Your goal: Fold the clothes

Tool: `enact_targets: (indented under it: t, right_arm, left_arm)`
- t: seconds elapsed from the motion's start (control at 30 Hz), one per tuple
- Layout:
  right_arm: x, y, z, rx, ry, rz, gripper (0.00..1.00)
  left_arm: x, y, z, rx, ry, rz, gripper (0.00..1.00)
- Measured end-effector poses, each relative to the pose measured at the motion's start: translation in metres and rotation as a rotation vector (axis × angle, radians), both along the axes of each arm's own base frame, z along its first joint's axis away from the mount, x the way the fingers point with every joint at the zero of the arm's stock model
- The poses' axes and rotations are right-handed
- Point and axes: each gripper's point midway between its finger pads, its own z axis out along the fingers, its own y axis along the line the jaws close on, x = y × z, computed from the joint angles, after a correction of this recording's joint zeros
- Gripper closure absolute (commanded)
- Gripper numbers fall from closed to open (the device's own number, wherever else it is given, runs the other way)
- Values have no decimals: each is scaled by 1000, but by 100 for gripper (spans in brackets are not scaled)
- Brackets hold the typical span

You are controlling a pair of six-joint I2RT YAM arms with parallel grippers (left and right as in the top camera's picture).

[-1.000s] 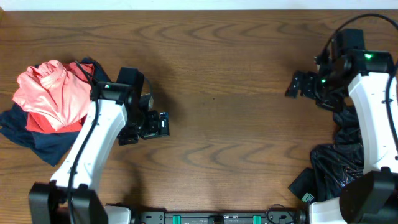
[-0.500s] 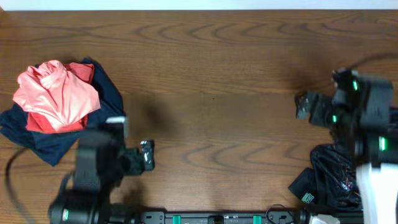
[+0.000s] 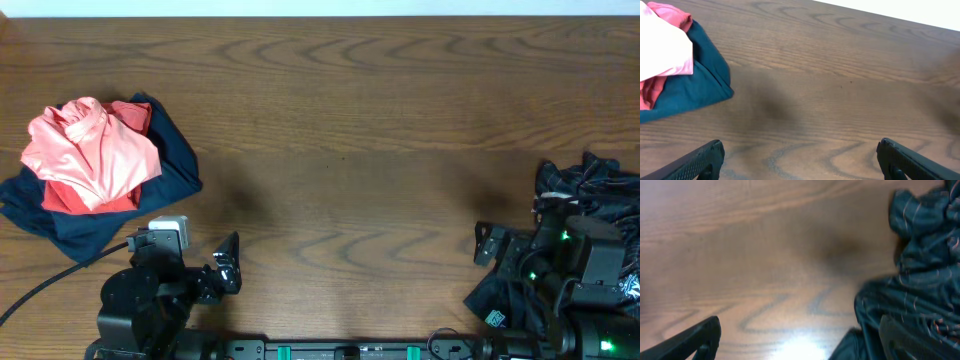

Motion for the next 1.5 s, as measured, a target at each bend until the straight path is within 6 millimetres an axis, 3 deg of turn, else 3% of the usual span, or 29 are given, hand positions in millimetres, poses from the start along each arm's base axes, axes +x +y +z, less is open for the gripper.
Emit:
enact_targets:
  t: [0.2,0.67,0.93,1.3,1.5]
  right_arm:
    - [-18,1,-14,7,94,-1,1]
    - [-19,2,-11,-17,72,12,1]
    - [4,1,20,-77,-274,29,1]
    - [35,0,-3,-90,-661,11,1]
    - [55,2,-4,-114,-834,25,1]
  left_arm:
    - [0,0,0,0,1,0,2]
    - [0,0,0,0,0,0,2]
    - [0,0,-1,0,2,0,2]
    - [0,0,-1,1,4,0,2]
    - [0,0,-2,1,4,1,2]
